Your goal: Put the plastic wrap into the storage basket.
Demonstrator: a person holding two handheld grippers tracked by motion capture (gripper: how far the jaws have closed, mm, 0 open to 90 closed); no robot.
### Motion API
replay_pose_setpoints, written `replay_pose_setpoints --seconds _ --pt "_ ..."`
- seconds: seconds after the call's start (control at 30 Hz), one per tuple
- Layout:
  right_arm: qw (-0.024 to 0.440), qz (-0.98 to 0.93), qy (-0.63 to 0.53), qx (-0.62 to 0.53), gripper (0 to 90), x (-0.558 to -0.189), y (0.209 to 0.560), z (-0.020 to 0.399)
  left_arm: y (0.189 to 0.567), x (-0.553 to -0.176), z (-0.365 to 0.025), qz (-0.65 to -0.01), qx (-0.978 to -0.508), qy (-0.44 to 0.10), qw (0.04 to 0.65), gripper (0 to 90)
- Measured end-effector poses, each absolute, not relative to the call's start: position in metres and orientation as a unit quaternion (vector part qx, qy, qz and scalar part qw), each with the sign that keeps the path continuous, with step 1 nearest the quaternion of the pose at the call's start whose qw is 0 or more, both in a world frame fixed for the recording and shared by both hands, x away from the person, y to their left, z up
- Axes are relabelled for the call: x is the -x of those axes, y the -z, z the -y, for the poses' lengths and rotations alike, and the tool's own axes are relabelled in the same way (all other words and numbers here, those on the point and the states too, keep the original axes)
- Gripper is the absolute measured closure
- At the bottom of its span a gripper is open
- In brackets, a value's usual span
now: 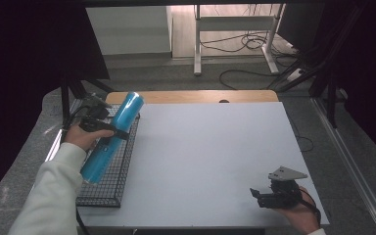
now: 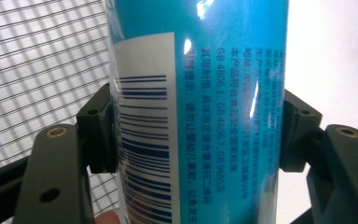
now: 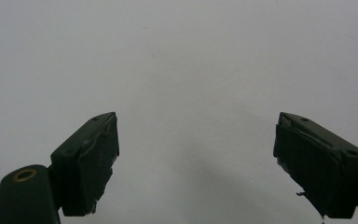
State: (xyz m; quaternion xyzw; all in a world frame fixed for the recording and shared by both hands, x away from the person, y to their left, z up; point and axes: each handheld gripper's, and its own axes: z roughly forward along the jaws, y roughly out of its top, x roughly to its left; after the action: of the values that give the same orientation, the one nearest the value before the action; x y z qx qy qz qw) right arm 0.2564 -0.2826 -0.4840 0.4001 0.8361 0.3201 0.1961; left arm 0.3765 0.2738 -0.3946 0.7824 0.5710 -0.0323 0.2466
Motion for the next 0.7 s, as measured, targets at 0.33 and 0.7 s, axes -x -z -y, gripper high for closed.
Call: replay_pose_setpoints --seconds 0.33,0.7 --pt "0.196 -0.836 -0.318 -0.401 14.5 -0.257 0.485 0.282 0.413 -0.385 -0.304 -0.616 -0.752 0.029 0.234 31.2" --pt "0.195 -0.837 -0.316 -0.402 14.5 -0.257 0.486 0.282 0.439 -0.397 -0.313 -0.647 -0.733 0.031 0.208 31.2"
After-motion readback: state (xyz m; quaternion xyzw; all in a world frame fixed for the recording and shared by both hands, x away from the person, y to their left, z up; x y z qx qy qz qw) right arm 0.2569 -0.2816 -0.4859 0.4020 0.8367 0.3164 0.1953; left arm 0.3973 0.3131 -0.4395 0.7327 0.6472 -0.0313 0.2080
